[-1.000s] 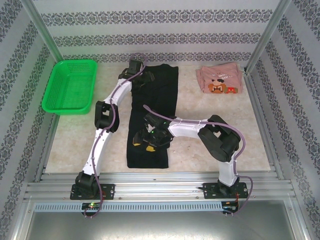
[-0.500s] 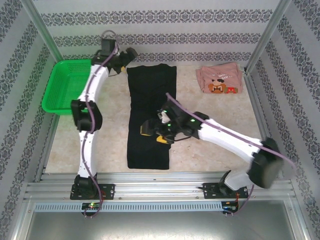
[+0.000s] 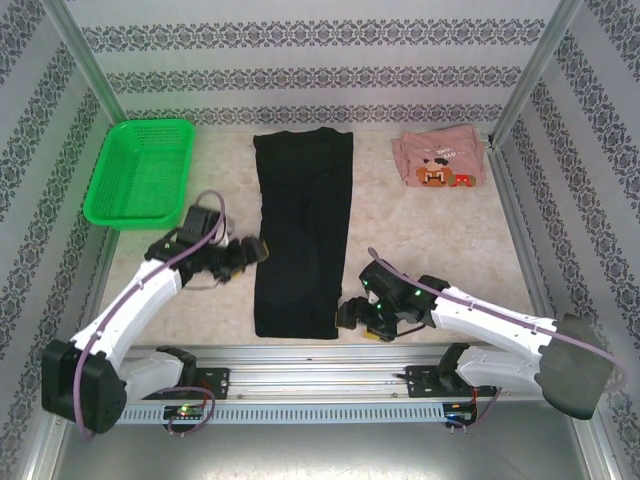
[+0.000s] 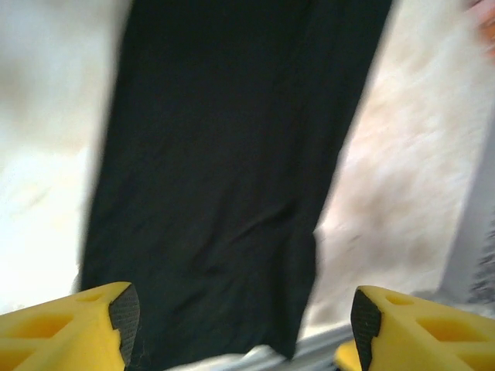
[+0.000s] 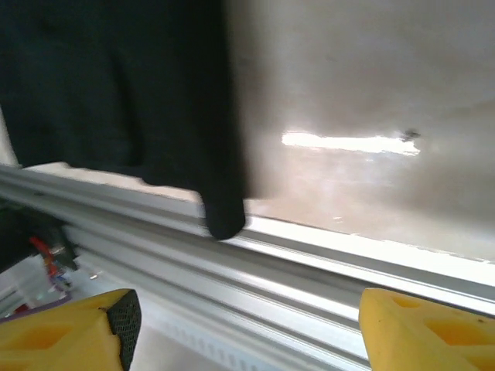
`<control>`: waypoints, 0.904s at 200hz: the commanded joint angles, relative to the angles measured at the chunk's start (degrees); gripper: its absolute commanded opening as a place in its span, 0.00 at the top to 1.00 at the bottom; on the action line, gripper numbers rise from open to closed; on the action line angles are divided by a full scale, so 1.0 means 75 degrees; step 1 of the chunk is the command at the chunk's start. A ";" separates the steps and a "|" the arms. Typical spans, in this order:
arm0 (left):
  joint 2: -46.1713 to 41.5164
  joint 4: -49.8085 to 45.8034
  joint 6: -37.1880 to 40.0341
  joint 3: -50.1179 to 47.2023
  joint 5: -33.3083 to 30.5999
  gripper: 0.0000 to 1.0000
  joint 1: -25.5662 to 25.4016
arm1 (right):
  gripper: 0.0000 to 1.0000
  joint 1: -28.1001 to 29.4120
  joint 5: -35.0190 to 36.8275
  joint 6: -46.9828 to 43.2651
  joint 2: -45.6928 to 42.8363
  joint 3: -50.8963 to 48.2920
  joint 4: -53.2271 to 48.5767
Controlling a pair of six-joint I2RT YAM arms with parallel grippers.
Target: Fold and stack the t-shirts
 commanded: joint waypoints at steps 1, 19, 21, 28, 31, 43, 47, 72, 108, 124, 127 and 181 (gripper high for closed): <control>-0.1294 -0.0624 -0.0090 -0.0822 0.0129 0.28 -0.0030 | 0.27 0.0292 0.0662 0.0586 0.0131 -0.0344 0.1122; -0.1681 -0.0057 -0.0359 -0.1766 0.0856 0.32 -0.0029 | 0.31 0.0378 0.0868 0.0730 0.0377 -0.0519 0.1712; -0.1715 -0.0022 -0.0386 -0.1853 0.0892 0.32 -0.0032 | 0.32 0.0390 0.0883 0.0740 0.0411 -0.0529 0.1773; -0.1819 0.0062 -0.0404 -0.2109 0.0954 0.34 -0.0022 | 0.33 0.0440 0.0946 0.0751 0.0538 -0.0504 0.1944; -0.1874 0.0090 -0.0403 -0.2186 0.0977 0.34 -0.0029 | 0.33 0.0457 0.0972 0.0762 0.0584 -0.0489 0.1994; -0.2033 0.0261 -0.0414 -0.2486 0.1076 0.35 -0.0022 | 0.35 0.0526 0.1017 0.0727 0.0861 -0.0368 0.2131; -0.2065 0.0326 -0.0450 -0.2567 0.1111 0.36 -0.0026 | 0.35 0.0543 0.1017 0.0704 0.0967 -0.0328 0.2173; -0.1986 0.0342 -0.0517 -0.2901 0.1490 0.41 -0.0022 | 0.37 0.0659 0.1041 0.0632 0.1485 -0.0050 0.2204; -0.1752 0.0026 -0.0555 -0.2891 0.1318 0.44 -0.0139 | 0.40 0.0777 0.1131 0.0708 0.1660 -0.0016 0.2167; -0.1558 0.0019 -0.0559 -0.2893 0.1228 0.45 -0.0185 | 0.41 0.0792 0.1158 0.0732 0.1638 -0.0073 0.2180; -0.1517 0.0026 -0.0559 -0.2897 0.1238 0.46 -0.0200 | 0.41 0.0785 0.1158 0.0732 0.1637 -0.0085 0.2189; -0.1021 0.0641 -0.0811 -0.3066 0.1259 0.47 -0.0503 | 0.41 0.0792 0.1181 0.0677 0.1654 -0.0168 0.2240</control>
